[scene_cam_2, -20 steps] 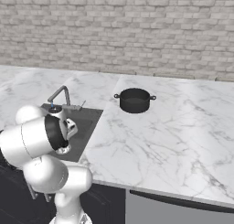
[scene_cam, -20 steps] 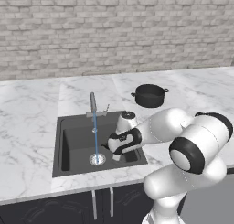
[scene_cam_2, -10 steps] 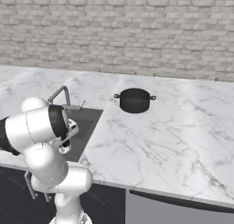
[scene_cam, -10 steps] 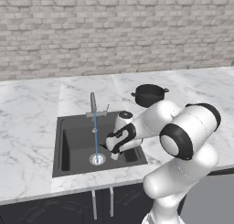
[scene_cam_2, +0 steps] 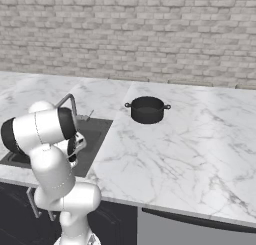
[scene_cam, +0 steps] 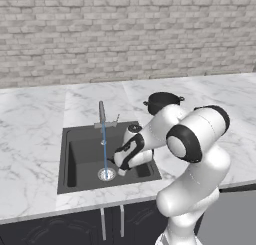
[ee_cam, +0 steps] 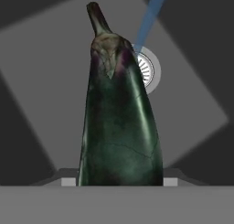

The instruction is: Turn on the sink faucet. Then move the eggplant from the counter to the sink. Turn off the sink. Move the vegetable from the sink to the pot next to the stove. Finally move the pot to the front center burner.

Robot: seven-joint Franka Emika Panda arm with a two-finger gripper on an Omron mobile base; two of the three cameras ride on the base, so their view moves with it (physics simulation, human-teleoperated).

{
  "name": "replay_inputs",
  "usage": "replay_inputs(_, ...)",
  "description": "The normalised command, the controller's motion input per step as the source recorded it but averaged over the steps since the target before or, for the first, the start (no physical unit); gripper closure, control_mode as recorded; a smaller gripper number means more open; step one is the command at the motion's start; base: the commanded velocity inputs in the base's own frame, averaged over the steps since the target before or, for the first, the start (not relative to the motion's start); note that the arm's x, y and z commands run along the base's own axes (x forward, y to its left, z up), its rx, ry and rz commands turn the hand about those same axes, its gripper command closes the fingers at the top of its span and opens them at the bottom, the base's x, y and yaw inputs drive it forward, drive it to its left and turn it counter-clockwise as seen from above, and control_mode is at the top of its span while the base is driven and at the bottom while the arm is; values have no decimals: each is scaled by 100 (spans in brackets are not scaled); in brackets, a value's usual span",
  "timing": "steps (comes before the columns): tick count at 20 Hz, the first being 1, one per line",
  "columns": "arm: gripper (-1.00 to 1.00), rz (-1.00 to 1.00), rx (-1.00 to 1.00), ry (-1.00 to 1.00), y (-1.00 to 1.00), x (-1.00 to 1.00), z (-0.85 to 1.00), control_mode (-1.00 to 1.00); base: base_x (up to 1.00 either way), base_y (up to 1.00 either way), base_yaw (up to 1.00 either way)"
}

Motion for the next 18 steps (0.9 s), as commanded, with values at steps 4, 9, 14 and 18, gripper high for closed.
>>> replay_inputs(4, 100, -8, 0, 2, 30, 26, -10, -100, 0, 0, 0)
replay_inputs(9, 100, -4, 0, 4, 10, 30, -9, -100, 0, 0, 0)
replay_inputs(14, 100, 0, 4, 0, 0, 28, -22, -100, 0, 0, 0)
replay_inputs(18, 100, -3, 1, 0, 4, 29, -21, -100, 0, 0, 0)
